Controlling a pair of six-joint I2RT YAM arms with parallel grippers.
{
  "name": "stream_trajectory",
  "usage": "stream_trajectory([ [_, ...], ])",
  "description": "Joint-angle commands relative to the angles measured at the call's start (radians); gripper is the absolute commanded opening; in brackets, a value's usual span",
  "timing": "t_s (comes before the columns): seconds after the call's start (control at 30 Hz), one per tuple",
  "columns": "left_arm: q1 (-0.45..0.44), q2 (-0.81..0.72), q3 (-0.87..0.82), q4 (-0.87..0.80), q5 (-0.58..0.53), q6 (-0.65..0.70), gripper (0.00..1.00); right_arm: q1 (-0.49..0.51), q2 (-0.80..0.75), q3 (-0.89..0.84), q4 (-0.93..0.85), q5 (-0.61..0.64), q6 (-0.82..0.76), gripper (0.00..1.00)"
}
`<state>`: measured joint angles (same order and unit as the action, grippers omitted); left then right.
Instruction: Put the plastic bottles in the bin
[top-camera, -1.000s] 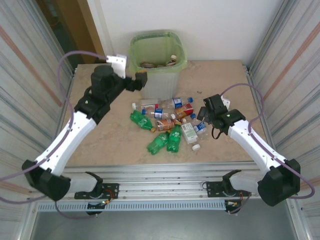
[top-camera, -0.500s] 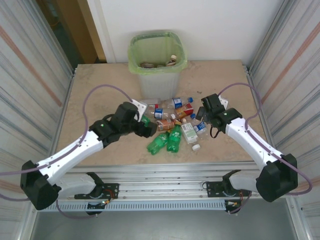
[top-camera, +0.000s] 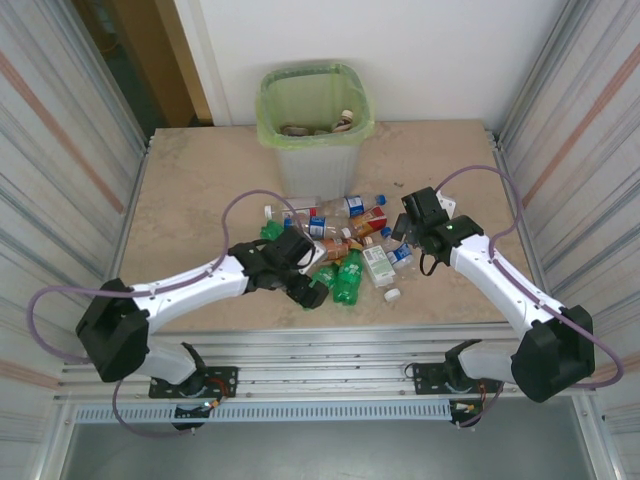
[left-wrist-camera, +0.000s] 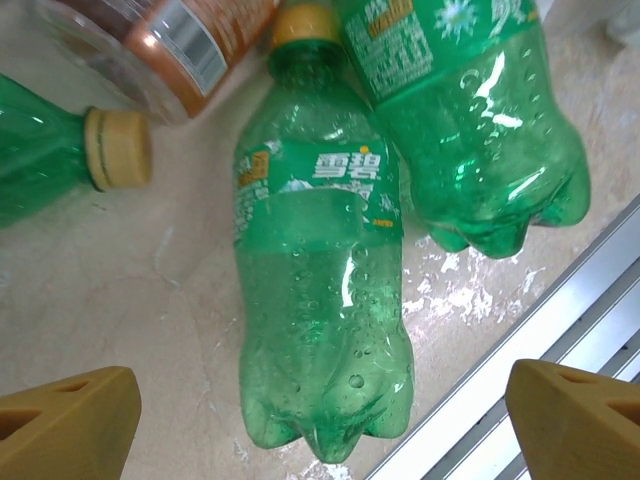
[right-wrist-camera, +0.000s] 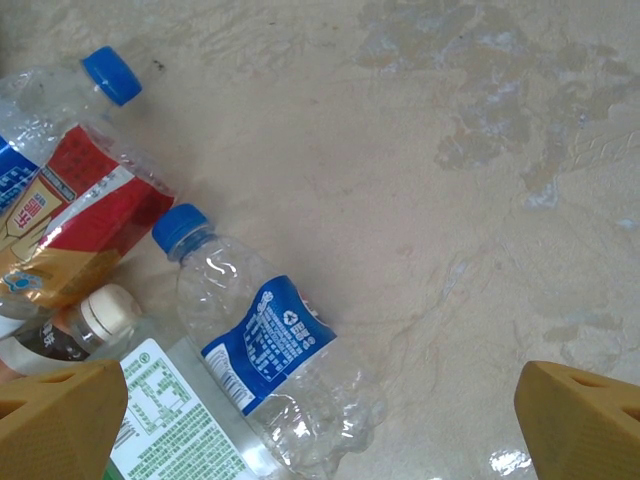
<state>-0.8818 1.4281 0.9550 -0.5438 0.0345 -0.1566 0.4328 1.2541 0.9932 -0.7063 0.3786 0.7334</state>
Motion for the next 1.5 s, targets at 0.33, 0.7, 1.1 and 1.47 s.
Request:
stream_trajectory([
  [0.33,-0.008,0.163,0.023,0.041,-0.005,0.037,0.88,0.009,-0.019,0.006,-0.019,0.033,0.029,0.98],
  [0.7,-0.009,0.251,0.040,0.065,-0.019,0.033,0.83,0.009,0.008,0.016,-0.011,0.025,0.024,0.98],
  [1.1,-0.010,0.255,0.050,0.047,-0.026,0.027,0.59,0.009,0.039,0.028,-0.001,0.012,0.018,0.98],
  [1.47,-0.012,0.182,0.042,0.019,-0.039,0.019,0.46,0.009,0.051,0.032,0.004,0.004,0.018,0.98],
])
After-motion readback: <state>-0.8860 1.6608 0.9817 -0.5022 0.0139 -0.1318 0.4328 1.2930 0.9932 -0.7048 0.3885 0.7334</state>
